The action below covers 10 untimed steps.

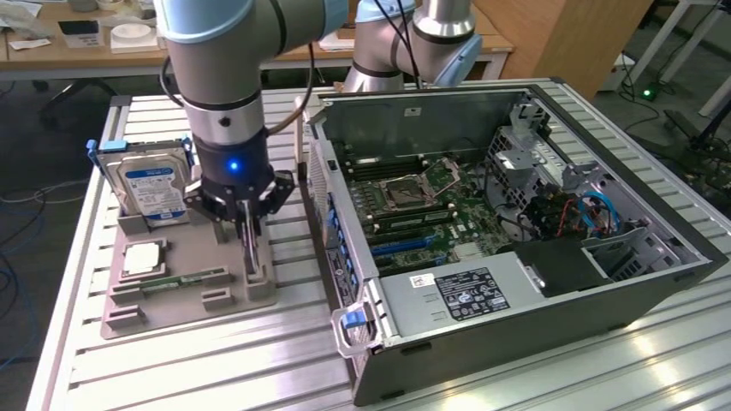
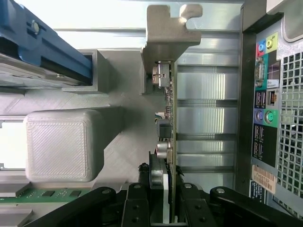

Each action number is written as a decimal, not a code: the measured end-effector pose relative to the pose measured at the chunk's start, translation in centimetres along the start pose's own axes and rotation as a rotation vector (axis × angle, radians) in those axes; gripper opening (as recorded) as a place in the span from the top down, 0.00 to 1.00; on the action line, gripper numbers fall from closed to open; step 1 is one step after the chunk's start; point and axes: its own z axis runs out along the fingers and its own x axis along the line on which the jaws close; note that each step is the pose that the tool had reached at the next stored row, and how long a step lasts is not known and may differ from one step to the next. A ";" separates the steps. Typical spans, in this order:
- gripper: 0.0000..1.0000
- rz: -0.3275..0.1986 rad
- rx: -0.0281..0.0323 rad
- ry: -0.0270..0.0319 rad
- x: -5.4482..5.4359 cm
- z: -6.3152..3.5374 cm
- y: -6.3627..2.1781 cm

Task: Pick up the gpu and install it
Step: 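Pick up the gpu and move the gpu toward the slot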

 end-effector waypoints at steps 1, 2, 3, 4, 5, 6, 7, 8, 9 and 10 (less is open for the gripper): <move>0.72 0.000 -0.0001 -0.0001 0.0 -0.07 0.00; 0.72 0.000 -0.0001 -0.0001 0.0 -0.16 0.00; 0.72 0.000 -0.0003 -0.0001 0.0 -0.23 0.00; 0.72 0.000 -0.0008 -0.0001 0.0 -0.29 0.00; 0.72 0.000 -0.0011 -0.0001 0.0 -0.34 0.00; 0.72 0.000 -0.0015 0.0000 0.0 -0.40 0.00; 0.72 0.000 -0.0018 0.0000 0.0 -0.46 0.00; 0.72 0.000 -0.0023 0.0001 0.0 -0.52 0.00; 0.72 0.000 -0.0030 0.0000 0.0 -0.58 0.00; 0.72 0.000 -0.0035 0.0000 0.0 -0.63 0.00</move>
